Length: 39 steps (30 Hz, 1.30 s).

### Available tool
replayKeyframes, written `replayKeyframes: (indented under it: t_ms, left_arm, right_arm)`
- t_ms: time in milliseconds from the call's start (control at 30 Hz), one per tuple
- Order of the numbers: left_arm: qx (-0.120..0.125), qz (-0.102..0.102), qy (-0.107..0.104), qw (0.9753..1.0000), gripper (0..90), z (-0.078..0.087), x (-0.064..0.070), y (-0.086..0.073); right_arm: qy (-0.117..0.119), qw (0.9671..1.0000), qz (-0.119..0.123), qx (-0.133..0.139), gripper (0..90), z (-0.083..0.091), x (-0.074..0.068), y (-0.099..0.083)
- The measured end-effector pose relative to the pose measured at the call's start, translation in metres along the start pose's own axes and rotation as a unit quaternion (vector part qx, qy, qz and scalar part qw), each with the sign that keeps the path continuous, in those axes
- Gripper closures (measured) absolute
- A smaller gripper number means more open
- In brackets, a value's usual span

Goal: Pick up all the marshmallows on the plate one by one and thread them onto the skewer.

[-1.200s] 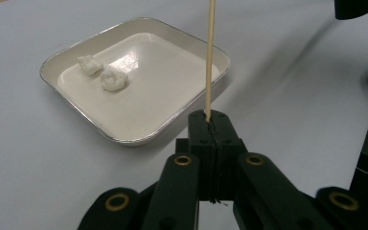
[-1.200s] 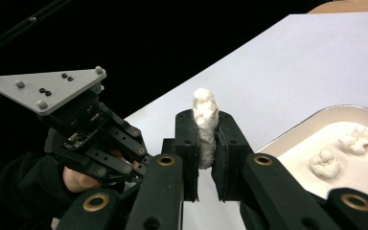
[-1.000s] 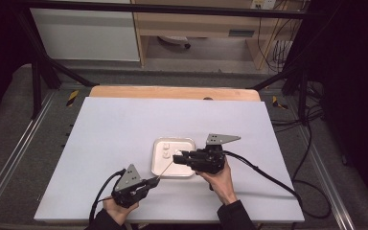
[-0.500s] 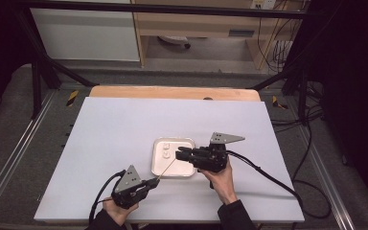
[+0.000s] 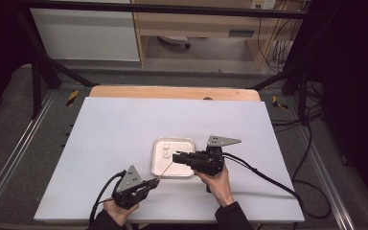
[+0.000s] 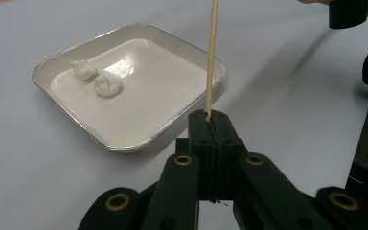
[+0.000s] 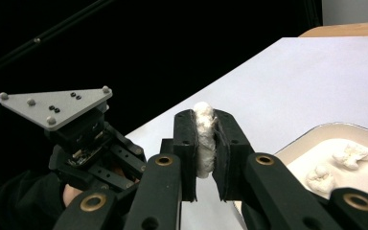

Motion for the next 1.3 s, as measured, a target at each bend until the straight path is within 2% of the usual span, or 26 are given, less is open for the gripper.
replayKeyframes:
  t_ms: [133,400,433,467,500,533,567,600,700,833,933,1033,1167,1200,1233,1300]
  left_arm:
    - [-0.001,-0.002,-0.001,1.0,89.1,0.0,0.001,0.001]
    - [0.0,-0.007,-0.006,1.0,89.1,-0.002,0.003,0.003]
    - [0.03,-0.002,-0.019,0.9994,89.1,0.002,0.004,0.006]
    - [0.036,0.004,-0.019,0.9992,89.0,0.005,0.005,0.012]
    - [0.03,-0.009,0.004,0.9995,89.1,0.006,0.007,0.017]
    - [0.029,-0.014,0.021,0.9993,89.1,0.005,0.007,0.017]
    - [0.034,0.0,0.008,0.9994,89.1,0.003,0.004,0.013]
    - [0.034,0.006,0.001,0.9994,89.1,0.003,0.002,0.011]
    - [0.028,0.007,0.002,0.9996,89.1,0.004,0.0,0.012]
    - [0.023,0.004,-0.002,0.9997,89.0,0.002,0.001,0.011]
    - [0.018,0.002,0.001,0.9998,89.0,0.002,-0.001,0.01]
    - [0.012,0.01,0.002,0.9999,88.9,0.004,-0.006,0.007]
    - [0.008,0.028,0.006,0.9996,88.7,0.009,-0.017,0.001]
    - [0.009,0.033,0.008,0.9994,88.7,0.011,-0.021,-0.001]
    - [0.01,0.039,0.009,0.9992,88.7,0.013,-0.023,-0.003]
    - [0.009,0.042,0.013,0.999,88.7,0.016,-0.028,-0.006]
  right_arm:
    - [-0.002,0.9999,0.006,-0.008,81.6,0.001,-0.001,-0.001]
    - [0.002,1.0,0.008,-0.004,81.8,0.0,-0.002,-0.001]
    - [0.005,0.9999,0.008,-0.012,81.8,-0.002,-0.002,-0.001]
    - [0.009,0.9985,0.009,-0.053,80.9,-0.009,-0.002,-0.005]
    - [0.028,0.9969,0.009,-0.073,81.0,-0.019,-0.005,-0.011]
    - [0.027,0.9966,0.023,-0.074,81.1,-0.029,-0.01,-0.015]
    - [0.016,0.9968,0.04,-0.068,81.3,-0.035,-0.013,-0.017]
    - [0.014,0.9968,0.038,-0.069,81.2,-0.039,-0.013,-0.016]
    - [0.022,0.997,0.025,-0.07,80.7,-0.042,-0.009,-0.016]
    - [0.009,0.9962,0.031,-0.081,78.0,-0.04,-0.01,-0.016]
    - [-0.004,0.9965,0.034,-0.076,66.4,-0.037,-0.01,-0.015]
    - [-0.018,0.9959,0.043,-0.077,55.0,-0.031,-0.01,-0.011]
    - [-0.057,0.9938,0.052,-0.08,40.2,-0.019,-0.005,-0.008]
    - [-0.074,0.9922,0.054,-0.085,35.2,-0.017,-0.003,-0.008]
    - [-0.098,0.989,0.059,-0.094,30.5,-0.016,0.0,-0.008]
    - [-0.129,0.983,0.068,-0.112,22.2,-0.017,0.005,-0.01]
Point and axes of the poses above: each handheld gripper's, and its own axes: z roughly backward along the jaws, y roughly out of its top, x roughly to its right, the point moved 3 cm from there along -z, roughly forward along the jaws, and after that the axes turned 13 degrees about -x, right-handed, at the moved point
